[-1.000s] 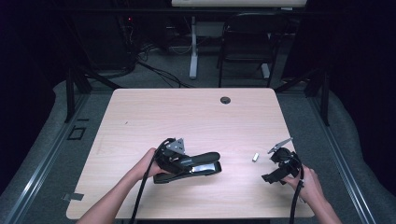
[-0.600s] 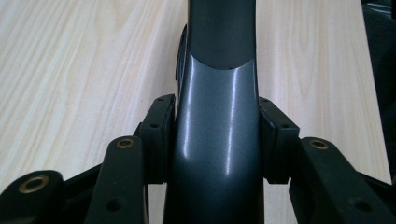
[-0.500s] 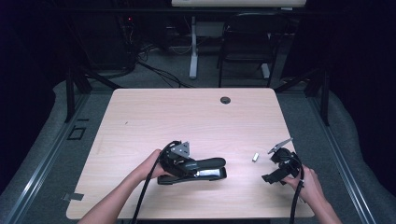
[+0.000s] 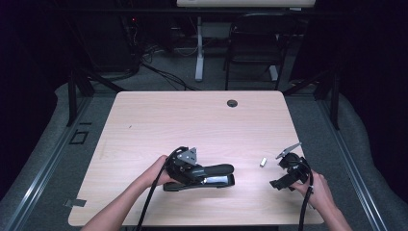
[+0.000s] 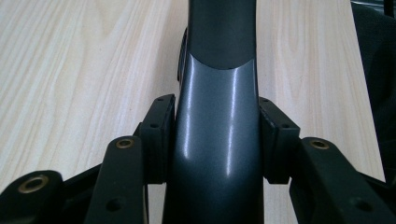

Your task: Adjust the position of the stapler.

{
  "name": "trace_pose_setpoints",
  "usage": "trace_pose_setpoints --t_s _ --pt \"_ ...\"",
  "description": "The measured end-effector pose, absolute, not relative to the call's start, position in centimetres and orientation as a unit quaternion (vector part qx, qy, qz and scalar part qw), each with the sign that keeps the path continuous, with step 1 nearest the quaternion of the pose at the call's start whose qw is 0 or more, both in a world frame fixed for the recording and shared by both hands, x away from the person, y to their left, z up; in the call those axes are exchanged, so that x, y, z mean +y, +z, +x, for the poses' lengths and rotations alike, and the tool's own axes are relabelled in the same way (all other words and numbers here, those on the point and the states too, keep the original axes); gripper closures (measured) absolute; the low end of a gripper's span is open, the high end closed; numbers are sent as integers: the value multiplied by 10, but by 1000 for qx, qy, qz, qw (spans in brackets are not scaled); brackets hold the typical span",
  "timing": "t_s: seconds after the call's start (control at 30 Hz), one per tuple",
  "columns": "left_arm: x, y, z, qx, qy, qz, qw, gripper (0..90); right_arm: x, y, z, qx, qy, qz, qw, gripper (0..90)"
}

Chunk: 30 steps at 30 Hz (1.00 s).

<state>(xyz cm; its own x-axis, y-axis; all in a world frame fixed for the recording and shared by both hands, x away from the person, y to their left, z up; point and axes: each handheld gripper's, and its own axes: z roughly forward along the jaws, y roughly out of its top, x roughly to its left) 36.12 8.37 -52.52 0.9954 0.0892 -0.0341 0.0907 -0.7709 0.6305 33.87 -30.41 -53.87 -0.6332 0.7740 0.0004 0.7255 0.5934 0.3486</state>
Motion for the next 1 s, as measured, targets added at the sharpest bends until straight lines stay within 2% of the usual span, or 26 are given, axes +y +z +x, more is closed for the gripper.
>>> trace_pose_setpoints --t_s 0.23,0.33,0.4,0.47,0.63,0.77,1.0 --pt "82 -524 359 67 2 938 339 521 -304 -538 337 887 167 423 80 11" --pt "78 -522 353 78 15 935 345 281 -302 -535 336 887 171 420 86 25" --pt "77 -518 350 79 14 934 347 252 -302 -534 335 888 172 417 87 28" --pt "77 -516 347 86 16 931 355 174 -301 -533 334 889 176 413 92 33" --pt "85 -511 344 118 36 921 369 55 -298 -529 332 886 191 411 101 21" --pt "94 -507 342 151 46 912 379 4 -295 -528 332 885 195 411 103 0" --pt "102 -504 339 200 57 898 387 1 -287 -530 334 883 212 408 93 5"
